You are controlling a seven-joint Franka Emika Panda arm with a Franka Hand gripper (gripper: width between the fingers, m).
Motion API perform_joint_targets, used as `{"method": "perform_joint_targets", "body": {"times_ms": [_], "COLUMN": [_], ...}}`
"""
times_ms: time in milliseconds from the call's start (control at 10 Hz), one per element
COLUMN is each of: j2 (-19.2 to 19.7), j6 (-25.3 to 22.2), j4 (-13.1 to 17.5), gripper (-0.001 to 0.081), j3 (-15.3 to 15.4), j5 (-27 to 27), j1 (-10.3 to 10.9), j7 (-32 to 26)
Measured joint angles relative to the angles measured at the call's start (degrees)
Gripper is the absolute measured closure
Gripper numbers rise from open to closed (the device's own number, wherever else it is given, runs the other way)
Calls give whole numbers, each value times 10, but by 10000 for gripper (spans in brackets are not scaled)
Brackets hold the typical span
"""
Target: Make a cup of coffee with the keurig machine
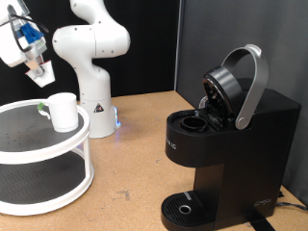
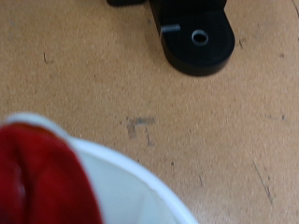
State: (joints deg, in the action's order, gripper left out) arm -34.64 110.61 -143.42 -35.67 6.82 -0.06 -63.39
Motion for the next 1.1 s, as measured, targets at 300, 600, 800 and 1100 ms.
{"method": "perform_joint_targets", "body": {"times_ms": [300,600,800,1100], "j2": [7,44,66,66], "j6": [-21,-32,3,-50], "j4": [8,39,46,56], "gripper": [660,660,660,660], "j3": [-26,-24,-3,-22], "j5": [106,173,185,217], "j1": [51,102,111,119], "j7": [-17,4,44,19]}}
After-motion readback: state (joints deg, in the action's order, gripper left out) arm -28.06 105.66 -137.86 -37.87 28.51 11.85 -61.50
